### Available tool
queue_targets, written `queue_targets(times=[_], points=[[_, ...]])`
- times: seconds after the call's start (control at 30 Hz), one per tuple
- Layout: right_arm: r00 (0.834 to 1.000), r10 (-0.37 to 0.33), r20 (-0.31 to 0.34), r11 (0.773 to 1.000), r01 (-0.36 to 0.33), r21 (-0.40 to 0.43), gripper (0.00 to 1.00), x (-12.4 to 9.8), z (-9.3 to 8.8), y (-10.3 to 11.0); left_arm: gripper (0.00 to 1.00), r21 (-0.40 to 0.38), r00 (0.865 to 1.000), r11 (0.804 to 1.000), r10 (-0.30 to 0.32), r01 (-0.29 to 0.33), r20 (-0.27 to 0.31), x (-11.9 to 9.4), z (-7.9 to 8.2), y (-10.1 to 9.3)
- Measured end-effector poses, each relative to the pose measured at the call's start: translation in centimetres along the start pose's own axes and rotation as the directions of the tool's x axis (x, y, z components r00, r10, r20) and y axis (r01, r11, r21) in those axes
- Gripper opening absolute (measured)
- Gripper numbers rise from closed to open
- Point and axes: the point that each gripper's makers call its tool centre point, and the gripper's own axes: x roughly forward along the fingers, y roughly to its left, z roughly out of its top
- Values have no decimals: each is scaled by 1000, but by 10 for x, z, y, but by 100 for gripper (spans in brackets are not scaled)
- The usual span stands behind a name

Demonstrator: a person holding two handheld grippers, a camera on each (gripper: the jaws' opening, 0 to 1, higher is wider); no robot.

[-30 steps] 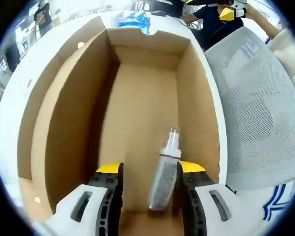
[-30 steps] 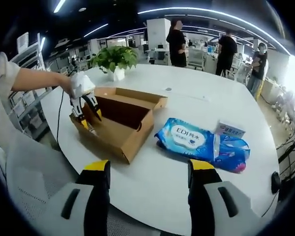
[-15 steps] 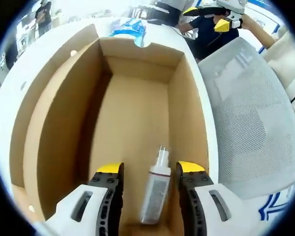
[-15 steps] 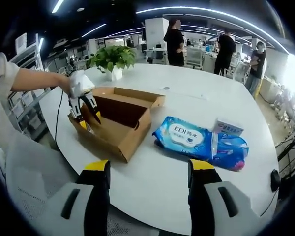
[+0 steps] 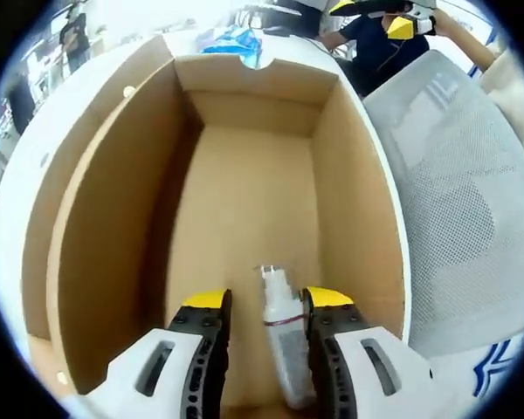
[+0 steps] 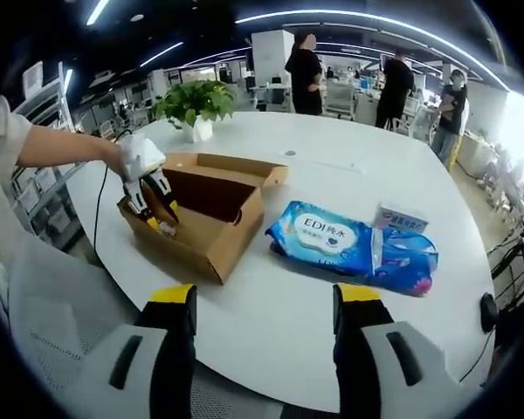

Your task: Operate the shoe box by opening the lid, removing the specified soft item, and placing it in the target area until the item is outside and the box remains undamaged.

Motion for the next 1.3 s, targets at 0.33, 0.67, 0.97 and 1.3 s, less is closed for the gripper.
queue_targets(times=[0.33, 0.67, 0.97, 1.3], points=[[999, -15, 39, 999, 16, -31, 57, -3, 12, -2, 23, 13, 999, 999, 43, -42, -25, 1, -1, 0], [999, -5, 42, 1000, 6, -19, 57, -1, 11, -1, 24, -2, 997, 999, 47, -47, -53, 10, -5, -4], [999, -3, 39, 1000, 4, -7, 56, 1, 9, 0, 23, -19, 995, 996, 87, -88, -52, 8, -8, -2], [999, -3, 35, 1000, 3, -7, 57, 0, 8, 1, 23, -44, 980, 987, 145, -152, -137, -1, -20, 7]])
